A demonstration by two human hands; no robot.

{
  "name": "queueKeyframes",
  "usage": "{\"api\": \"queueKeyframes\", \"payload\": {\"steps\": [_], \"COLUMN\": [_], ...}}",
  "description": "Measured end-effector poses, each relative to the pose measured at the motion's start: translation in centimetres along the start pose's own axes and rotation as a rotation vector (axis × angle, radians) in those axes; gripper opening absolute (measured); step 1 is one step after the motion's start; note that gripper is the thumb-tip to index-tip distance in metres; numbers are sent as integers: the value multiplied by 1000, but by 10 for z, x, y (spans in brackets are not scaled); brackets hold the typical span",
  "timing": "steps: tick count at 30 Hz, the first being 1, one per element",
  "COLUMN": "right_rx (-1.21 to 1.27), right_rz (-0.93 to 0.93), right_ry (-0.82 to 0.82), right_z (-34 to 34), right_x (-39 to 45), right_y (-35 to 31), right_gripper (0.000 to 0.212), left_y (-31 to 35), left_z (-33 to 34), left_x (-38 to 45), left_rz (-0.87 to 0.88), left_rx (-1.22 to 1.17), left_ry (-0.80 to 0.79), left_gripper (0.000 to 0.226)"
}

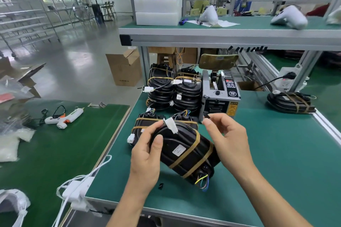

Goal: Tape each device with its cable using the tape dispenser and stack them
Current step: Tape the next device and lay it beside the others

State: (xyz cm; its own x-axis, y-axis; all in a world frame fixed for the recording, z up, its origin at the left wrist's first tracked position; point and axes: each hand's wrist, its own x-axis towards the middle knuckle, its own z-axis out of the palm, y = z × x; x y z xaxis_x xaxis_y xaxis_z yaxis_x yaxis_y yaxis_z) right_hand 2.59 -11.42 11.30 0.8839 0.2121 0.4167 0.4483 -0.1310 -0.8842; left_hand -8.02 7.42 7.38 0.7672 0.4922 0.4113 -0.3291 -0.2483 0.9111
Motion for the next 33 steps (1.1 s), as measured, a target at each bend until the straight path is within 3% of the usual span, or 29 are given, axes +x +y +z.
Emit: {"api": "queueKeyframes", "payload": {"steps": [4,8,13,24,33], "right_rx": [-170,-381,-520,-631,-681], "right_rz": [-221,-521,-725,-825,-856], "right_ry": [-151,-277,-420,-556,-586], "right_z": [-3,-4,-6,-7,-8], "right_x": [10,20,34,43,43], "right_y": [1,8,14,18,15], "right_gripper": [17,10,3,17,16], "left_y": [-16,-24,-41,-52,-52], "left_z": [8,8,3,-1,0], "left_x": [-6,-9,-12,-7,-5], "left_rz": [11,1,-65,-74,-64], "left_rx": [-31,-12,-93,-107,-106], "left_ry": [32,76,97,74,68], "left_gripper": [29,28,39,43,42]}}
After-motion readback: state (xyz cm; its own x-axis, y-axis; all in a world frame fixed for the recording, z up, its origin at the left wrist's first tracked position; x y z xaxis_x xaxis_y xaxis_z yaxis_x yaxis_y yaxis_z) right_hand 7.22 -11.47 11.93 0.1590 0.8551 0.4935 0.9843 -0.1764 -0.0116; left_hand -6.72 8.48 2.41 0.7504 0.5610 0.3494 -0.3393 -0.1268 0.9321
